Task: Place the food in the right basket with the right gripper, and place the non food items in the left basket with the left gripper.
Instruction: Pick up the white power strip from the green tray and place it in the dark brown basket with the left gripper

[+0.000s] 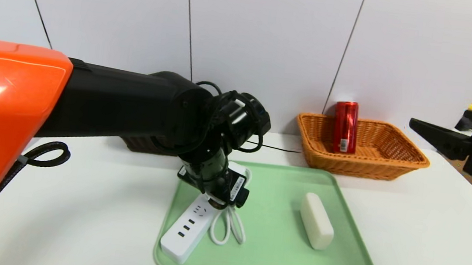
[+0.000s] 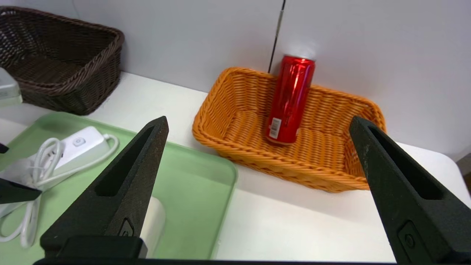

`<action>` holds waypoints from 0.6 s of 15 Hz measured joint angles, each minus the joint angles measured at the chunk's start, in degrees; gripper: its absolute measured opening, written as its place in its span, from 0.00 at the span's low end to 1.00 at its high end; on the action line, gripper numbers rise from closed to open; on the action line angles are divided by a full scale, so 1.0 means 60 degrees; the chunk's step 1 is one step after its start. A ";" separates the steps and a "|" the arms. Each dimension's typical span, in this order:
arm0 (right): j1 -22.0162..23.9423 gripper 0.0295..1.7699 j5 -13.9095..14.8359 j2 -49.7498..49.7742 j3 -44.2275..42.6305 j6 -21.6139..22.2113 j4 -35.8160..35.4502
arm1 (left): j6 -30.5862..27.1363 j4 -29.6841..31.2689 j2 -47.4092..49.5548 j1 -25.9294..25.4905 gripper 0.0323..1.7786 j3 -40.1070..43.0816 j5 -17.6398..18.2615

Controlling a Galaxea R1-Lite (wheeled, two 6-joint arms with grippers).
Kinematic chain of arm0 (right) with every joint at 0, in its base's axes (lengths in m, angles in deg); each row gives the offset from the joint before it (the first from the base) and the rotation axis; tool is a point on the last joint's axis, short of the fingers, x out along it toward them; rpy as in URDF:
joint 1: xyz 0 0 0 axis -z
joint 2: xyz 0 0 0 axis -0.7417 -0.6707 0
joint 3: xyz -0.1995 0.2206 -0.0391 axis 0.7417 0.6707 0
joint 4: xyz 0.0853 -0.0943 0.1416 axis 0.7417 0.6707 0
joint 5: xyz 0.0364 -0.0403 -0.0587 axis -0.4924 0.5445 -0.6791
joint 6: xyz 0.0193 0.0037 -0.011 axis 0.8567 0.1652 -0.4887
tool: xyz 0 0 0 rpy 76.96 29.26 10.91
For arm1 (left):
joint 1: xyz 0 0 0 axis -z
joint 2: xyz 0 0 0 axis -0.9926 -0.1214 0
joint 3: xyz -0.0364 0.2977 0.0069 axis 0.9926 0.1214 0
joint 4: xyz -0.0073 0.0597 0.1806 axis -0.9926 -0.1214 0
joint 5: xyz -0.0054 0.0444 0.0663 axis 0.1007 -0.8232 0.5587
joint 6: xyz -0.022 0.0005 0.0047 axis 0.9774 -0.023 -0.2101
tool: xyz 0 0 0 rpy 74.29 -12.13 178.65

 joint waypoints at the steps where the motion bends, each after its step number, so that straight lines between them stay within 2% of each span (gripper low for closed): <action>1: 0.0024 0.96 -0.0004 0.0043 -0.0136 0.0004 0.0018 | -0.0069 -0.0033 -0.0012 -0.0039 0.95 0.0000 -0.0039; 3: 0.0043 0.96 0.0002 0.0171 -0.0417 0.0004 0.0339 | -0.0079 -0.0047 -0.0067 -0.0057 0.95 0.0000 -0.0051; 8: 0.0148 0.96 0.0033 0.0677 -0.1024 0.0018 0.2460 | -0.0098 0.0018 -0.0264 -0.0138 0.95 0.0000 -0.0039; 9: 0.0167 0.96 0.0047 0.0727 -0.1061 0.0018 0.2558 | -0.0098 0.0014 -0.0315 -0.0134 0.95 0.0000 -0.0043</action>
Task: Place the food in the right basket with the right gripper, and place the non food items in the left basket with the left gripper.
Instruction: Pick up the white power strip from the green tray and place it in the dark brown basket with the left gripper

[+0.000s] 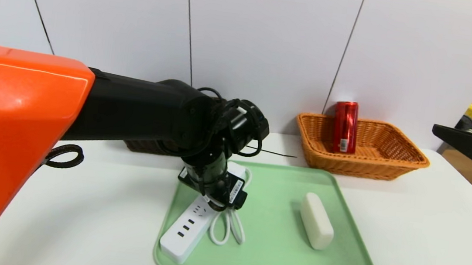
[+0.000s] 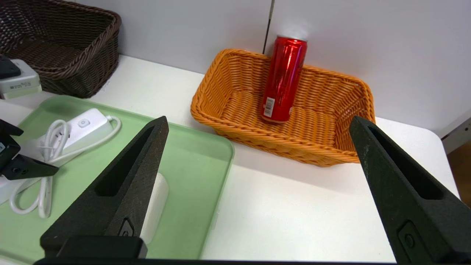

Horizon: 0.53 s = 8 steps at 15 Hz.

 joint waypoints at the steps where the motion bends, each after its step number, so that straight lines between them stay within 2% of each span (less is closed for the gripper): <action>1: 0.0014 0.96 0.0010 0.0037 -0.0008 0.0004 0.0106 | 0.0004 0.0004 -0.0061 0.0000 0.95 0.0000 0.0006; 3: 0.0081 0.96 0.0106 0.0087 -0.0045 0.0012 0.0616 | 0.0004 0.0033 -0.0181 -0.0004 0.95 0.0000 0.0018; 8: 0.0154 0.96 0.0098 0.0136 -0.0100 0.0012 0.0679 | 0.0022 0.0028 -0.0382 -0.0004 0.95 -0.0010 0.0018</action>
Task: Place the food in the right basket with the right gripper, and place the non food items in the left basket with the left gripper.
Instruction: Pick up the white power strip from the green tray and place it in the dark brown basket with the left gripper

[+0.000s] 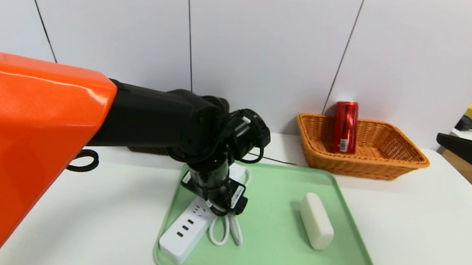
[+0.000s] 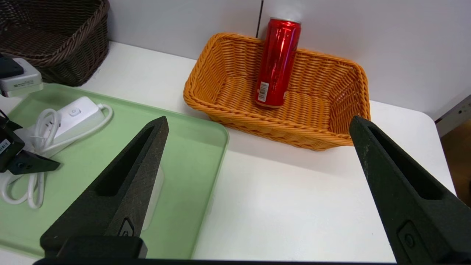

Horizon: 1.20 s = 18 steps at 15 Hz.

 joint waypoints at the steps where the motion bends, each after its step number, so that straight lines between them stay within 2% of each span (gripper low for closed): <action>1: 0.0006 0.96 -0.0037 0.0024 0.0016 0.0002 -0.0008 | 0.0006 0.0000 -0.0018 0.0000 0.95 0.0000 0.0004; 7: 0.0002 0.96 -0.0112 0.0181 0.0104 -0.0004 0.0006 | 0.0061 0.0059 -0.0130 0.0000 0.95 -0.0016 0.0000; 10: -0.0008 0.96 -0.0128 0.0276 0.0187 -0.0012 0.0010 | 0.0079 0.0104 -0.0185 -0.0004 0.70 -0.0022 -0.0030; 12: -0.0008 0.96 -0.0130 0.0337 0.0219 -0.0026 0.0006 | 0.0083 0.0114 -0.0207 -0.0004 0.59 -0.0026 -0.0041; 18: -0.0012 0.96 -0.0266 0.0441 0.0211 -0.0014 -0.0012 | 0.0079 0.0095 -0.0197 0.0000 0.54 -0.0016 -0.0022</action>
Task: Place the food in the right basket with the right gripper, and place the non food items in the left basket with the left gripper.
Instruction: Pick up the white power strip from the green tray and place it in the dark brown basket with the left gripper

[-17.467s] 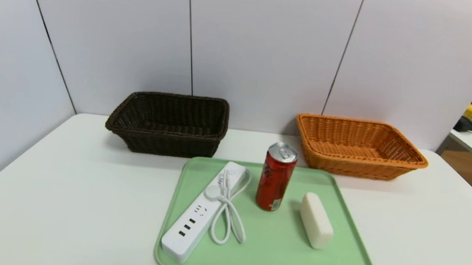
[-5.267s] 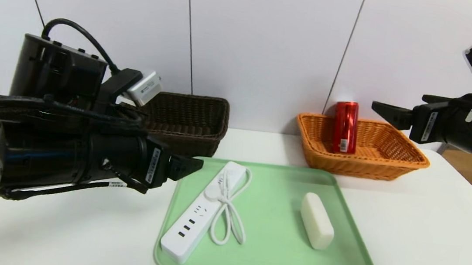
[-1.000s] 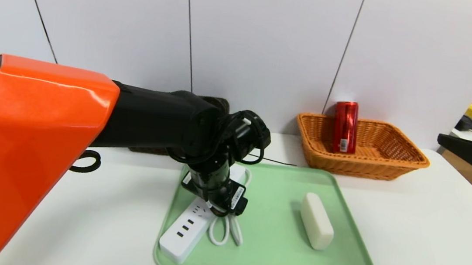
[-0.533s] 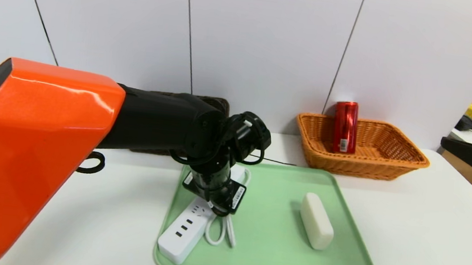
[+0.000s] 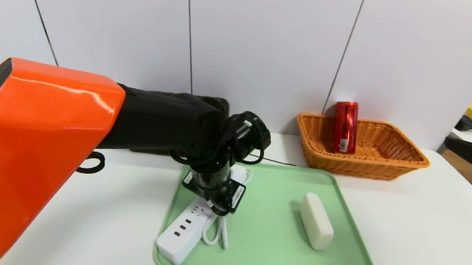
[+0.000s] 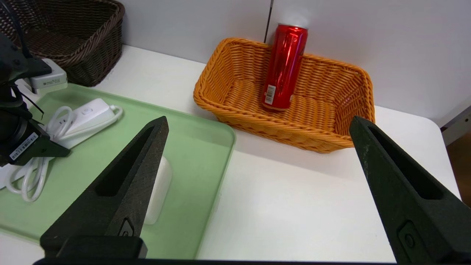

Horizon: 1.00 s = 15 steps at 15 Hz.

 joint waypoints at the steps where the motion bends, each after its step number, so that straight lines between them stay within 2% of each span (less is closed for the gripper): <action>1: 0.0000 0.96 -0.0002 -0.0004 -0.0002 0.0002 -0.0006 | 0.0004 -0.0004 0.0012 0.0000 0.53 0.0000 0.0000; 15: -0.0010 0.96 -0.0002 -0.0114 0.0063 0.0002 -0.0051 | 0.0026 -0.0008 0.0270 0.0100 0.51 0.0016 0.0059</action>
